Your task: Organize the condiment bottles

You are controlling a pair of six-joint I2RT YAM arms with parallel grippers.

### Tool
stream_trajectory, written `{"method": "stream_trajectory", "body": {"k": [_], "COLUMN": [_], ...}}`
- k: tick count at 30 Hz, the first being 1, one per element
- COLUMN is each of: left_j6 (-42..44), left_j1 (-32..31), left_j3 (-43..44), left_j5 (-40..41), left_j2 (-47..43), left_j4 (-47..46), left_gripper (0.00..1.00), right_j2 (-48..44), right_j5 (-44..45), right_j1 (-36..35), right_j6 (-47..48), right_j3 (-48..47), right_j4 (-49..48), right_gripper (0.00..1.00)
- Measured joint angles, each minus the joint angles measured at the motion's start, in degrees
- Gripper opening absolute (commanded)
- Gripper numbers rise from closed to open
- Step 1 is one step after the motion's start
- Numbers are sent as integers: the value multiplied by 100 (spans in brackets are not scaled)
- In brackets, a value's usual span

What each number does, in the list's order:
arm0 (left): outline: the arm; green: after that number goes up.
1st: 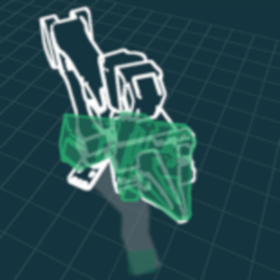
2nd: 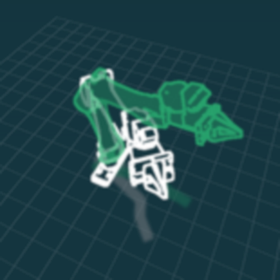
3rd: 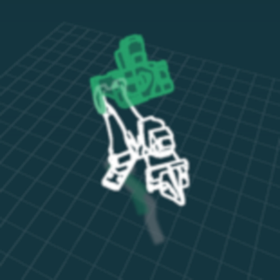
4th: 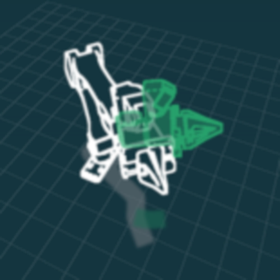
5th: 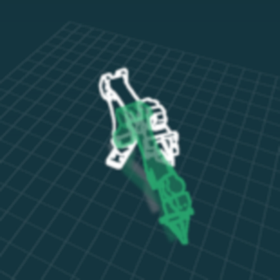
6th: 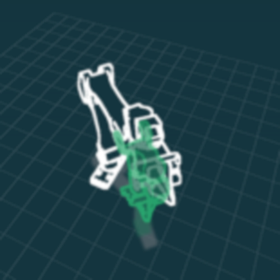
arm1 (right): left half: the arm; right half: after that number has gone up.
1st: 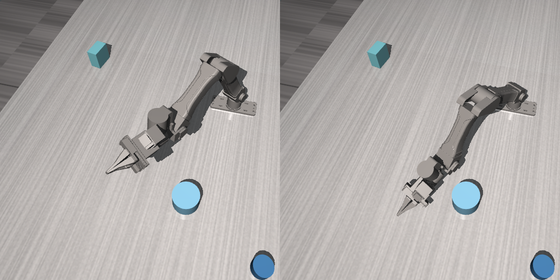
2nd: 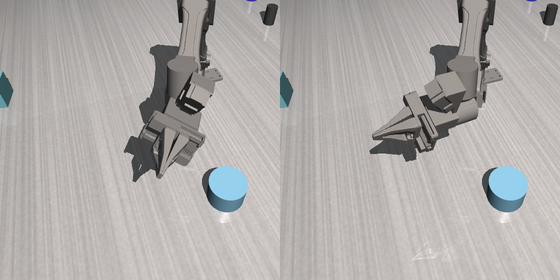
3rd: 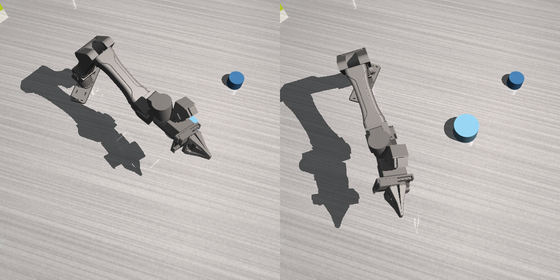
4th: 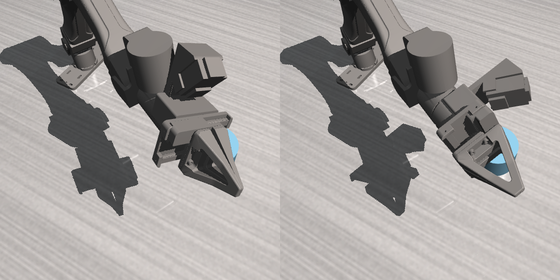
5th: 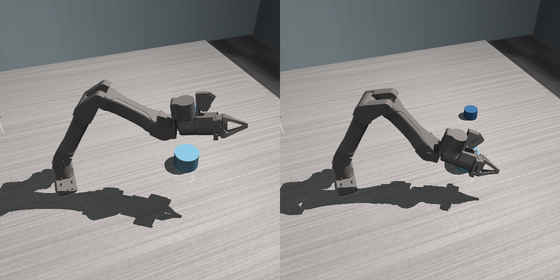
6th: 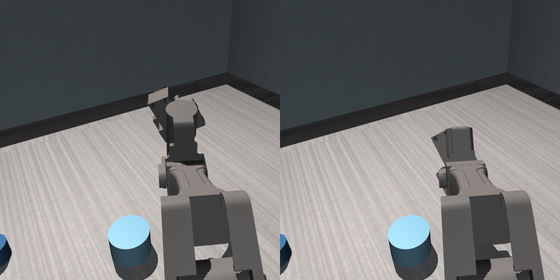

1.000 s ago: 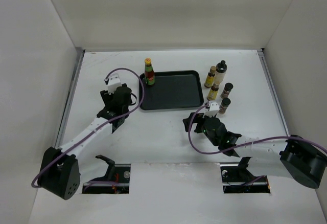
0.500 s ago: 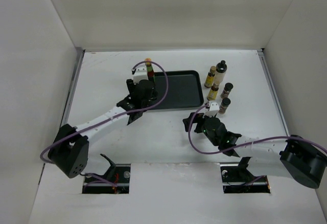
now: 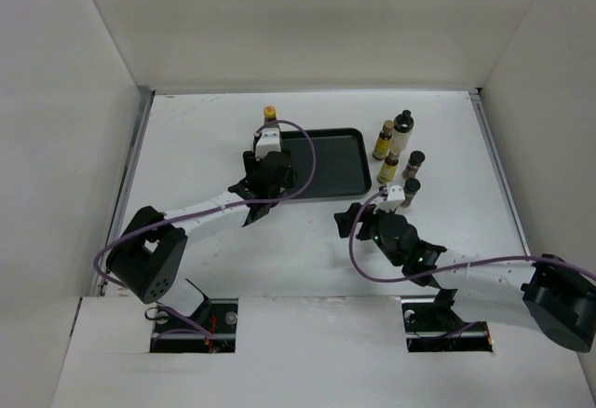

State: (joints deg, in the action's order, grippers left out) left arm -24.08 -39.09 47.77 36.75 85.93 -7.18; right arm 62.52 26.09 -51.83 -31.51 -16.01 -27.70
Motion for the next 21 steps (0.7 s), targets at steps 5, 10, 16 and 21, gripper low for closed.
{"method": "stream_trajectory", "body": {"k": [5, 10, 16, 21], "left_j6": [-2, -7, -31, -52], "left_j1": [-7, -4, -37, 15], "left_j3": [-157, -302, -813, -1617], "left_j5": [7, -46, -144, 94], "left_j2": [28, -24, -1226, -3442], "left_j4": [-236, -446, -706, -1425], "left_gripper": [71, 100, 100, 100], "right_j2": [-483, -1023, -949, -704], "right_j5": [0, -2, -173, -341], "right_j1": [13, 28, 4, 0], "right_j6": [-2, 2, 140, 264], "right_j3": [201, 321, -76, -1130], "right_j4": [-109, -151, -59, 369], "right_gripper": [100, 100, 36, 18]}}
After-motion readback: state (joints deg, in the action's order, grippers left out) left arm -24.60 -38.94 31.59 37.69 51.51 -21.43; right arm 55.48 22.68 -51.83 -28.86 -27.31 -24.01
